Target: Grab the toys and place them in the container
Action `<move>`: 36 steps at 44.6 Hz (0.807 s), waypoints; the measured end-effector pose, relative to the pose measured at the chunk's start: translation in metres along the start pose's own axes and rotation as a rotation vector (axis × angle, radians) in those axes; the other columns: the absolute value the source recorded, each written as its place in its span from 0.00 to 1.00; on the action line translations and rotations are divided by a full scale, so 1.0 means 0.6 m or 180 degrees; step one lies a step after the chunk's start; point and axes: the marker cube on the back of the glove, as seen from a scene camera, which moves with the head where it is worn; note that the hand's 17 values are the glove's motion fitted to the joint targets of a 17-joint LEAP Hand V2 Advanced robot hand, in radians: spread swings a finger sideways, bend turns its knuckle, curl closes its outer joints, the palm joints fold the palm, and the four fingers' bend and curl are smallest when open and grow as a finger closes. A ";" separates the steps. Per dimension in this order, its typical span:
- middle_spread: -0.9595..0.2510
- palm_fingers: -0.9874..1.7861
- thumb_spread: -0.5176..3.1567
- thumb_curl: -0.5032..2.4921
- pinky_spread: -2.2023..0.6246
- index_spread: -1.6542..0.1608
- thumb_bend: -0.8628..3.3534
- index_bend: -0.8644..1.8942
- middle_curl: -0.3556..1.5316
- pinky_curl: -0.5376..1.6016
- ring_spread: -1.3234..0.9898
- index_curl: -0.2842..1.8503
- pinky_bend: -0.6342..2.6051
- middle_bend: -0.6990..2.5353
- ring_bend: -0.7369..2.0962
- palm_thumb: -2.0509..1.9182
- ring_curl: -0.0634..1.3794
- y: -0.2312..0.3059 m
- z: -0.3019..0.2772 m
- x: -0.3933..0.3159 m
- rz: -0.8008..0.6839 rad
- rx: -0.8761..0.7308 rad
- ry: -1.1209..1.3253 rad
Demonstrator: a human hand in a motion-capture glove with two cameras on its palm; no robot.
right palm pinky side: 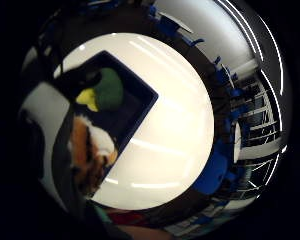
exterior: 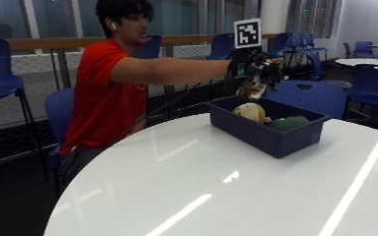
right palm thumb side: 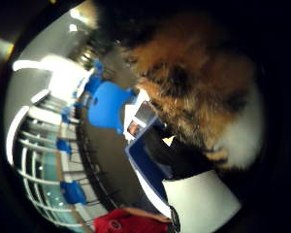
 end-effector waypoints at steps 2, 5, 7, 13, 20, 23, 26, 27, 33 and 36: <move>0.50 0.62 0.31 0.47 0.62 0.73 0.20 0.45 0.53 0.47 0.40 0.45 0.53 0.48 0.69 0.63 0.45 0.002 0.013 -0.013 0.0045 -0.0293 0.0101; 0.50 0.48 0.36 0.45 0.64 0.71 0.18 0.40 0.50 0.46 0.40 0.44 0.53 0.44 0.66 0.58 0.43 0.008 0.031 -0.022 0.0165 -0.0698 0.0070; 0.54 0.35 0.39 0.43 0.66 0.71 0.18 0.40 0.49 0.49 0.41 0.45 0.53 0.41 0.64 0.56 0.44 0.015 0.042 -0.015 0.0216 -0.0857 0.0035; 0.66 0.26 0.42 0.38 0.72 0.68 0.19 0.39 0.43 0.45 0.49 0.39 0.53 0.32 0.47 0.51 0.31 0.038 0.047 0.024 0.0169 -0.0822 -0.0205; 0.73 0.29 0.44 0.34 0.76 0.67 0.19 0.38 0.40 0.44 0.54 0.38 0.52 0.27 0.39 0.50 0.24 0.089 0.041 0.082 -0.0209 -0.0819 -0.0117; 0.75 0.29 0.44 0.33 0.77 0.67 0.19 0.38 0.39 0.43 0.55 0.37 0.51 0.26 0.37 0.50 0.23 0.117 0.045 0.117 -0.0044 -0.0682 -0.0008; 0.75 0.28 0.45 0.32 0.78 0.68 0.19 0.37 0.38 0.42 0.56 0.36 0.50 0.26 0.35 0.50 0.22 0.147 0.053 0.143 0.0239 -0.0624 0.0018; 0.75 0.29 0.45 0.32 0.78 0.68 0.19 0.37 0.38 0.42 0.56 0.36 0.50 0.26 0.35 0.50 0.22 0.161 0.057 0.152 0.0265 -0.0641 0.0008; 0.73 0.29 0.45 0.30 0.79 0.69 0.19 0.37 0.37 0.40 0.56 0.35 0.45 0.26 0.33 0.50 0.22 0.263 0.087 0.201 0.0302 -0.0760 -0.0050; 0.73 0.29 0.46 0.29 0.79 0.70 0.19 0.37 0.36 0.40 0.56 0.34 0.45 0.26 0.32 0.50 0.22 0.296 0.100 0.223 0.0717 -0.0726 -0.0132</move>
